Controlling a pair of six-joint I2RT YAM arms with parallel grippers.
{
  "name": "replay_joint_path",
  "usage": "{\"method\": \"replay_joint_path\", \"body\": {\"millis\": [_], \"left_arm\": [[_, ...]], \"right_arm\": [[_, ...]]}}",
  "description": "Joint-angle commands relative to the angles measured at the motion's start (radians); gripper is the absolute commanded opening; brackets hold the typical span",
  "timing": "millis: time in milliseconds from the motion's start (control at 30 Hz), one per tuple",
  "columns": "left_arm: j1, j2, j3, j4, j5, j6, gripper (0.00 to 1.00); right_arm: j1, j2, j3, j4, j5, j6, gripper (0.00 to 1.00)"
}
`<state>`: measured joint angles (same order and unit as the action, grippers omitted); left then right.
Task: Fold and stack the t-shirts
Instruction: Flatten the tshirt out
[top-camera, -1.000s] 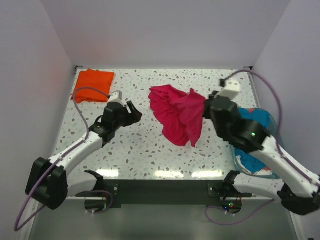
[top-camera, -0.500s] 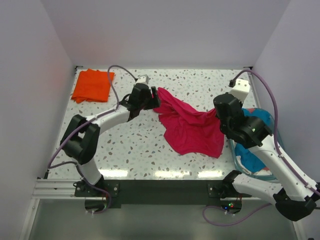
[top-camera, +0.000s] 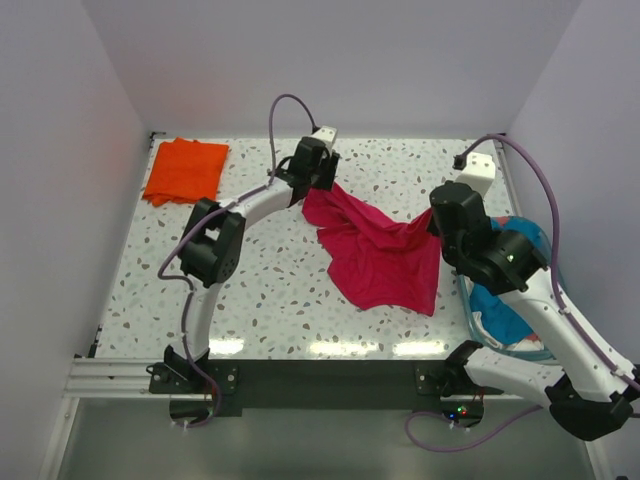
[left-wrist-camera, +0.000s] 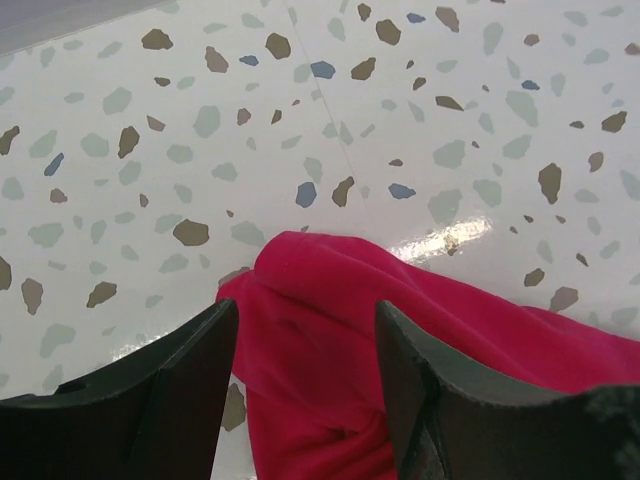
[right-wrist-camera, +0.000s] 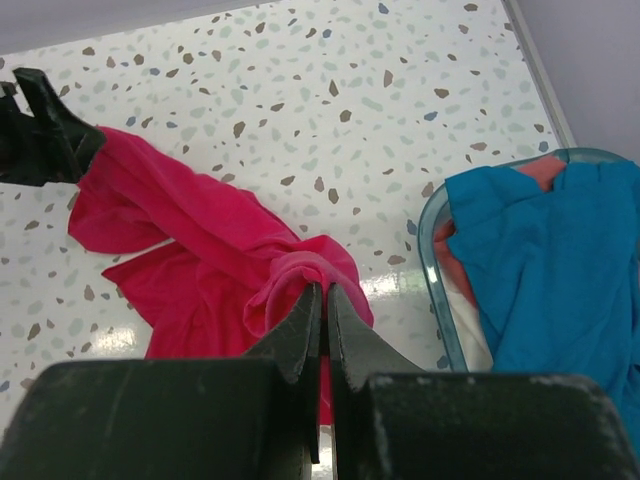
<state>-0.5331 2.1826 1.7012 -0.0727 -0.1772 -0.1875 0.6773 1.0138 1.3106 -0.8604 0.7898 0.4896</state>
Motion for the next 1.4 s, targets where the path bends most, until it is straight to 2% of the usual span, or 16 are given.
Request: {"method": "replay_joint_path", "body": {"millis": [0,400,600,700,800,833,900,933,1133,1267,1367], "left_arm": [[0.027,0.034,0.070,-0.009,0.051,0.149,0.61],[0.064,0.138,0.118,0.031,0.243,0.168,0.67],[0.079,0.187,0.170,0.056,0.335,0.115,0.67],[0.082,0.197,0.176,0.099,0.354,0.092,0.63],[0.084,0.194,0.172,0.122,0.364,0.074,0.54],[0.084,0.192,0.172,0.129,0.367,0.066,0.46],[0.085,0.187,0.166,0.149,0.367,0.057,0.38],[0.087,0.186,0.166,0.155,0.370,0.051,0.30],[0.099,0.152,0.157,0.172,0.389,0.019,0.00],[0.140,0.071,0.085,0.212,0.392,-0.027,0.00],[0.185,-0.059,-0.006,0.269,0.390,-0.072,0.00]], "right_arm": [[-0.005,0.006,0.036,0.041,-0.030,-0.023,0.00],[-0.004,0.014,0.026,0.058,-0.060,-0.023,0.00],[-0.005,0.009,0.029,0.050,-0.061,-0.022,0.00],[-0.004,0.005,0.027,0.049,-0.061,-0.019,0.00],[-0.005,0.003,0.024,0.050,-0.066,-0.016,0.00],[-0.005,0.003,0.026,0.052,-0.067,-0.014,0.00],[-0.005,0.008,0.026,0.052,-0.070,-0.014,0.00],[-0.005,0.008,0.027,0.052,-0.070,-0.016,0.00],[-0.005,0.015,0.033,0.058,-0.066,-0.016,0.00],[-0.007,0.045,0.053,0.073,-0.061,-0.039,0.00],[-0.028,0.101,0.107,0.081,-0.050,-0.078,0.00]]}}
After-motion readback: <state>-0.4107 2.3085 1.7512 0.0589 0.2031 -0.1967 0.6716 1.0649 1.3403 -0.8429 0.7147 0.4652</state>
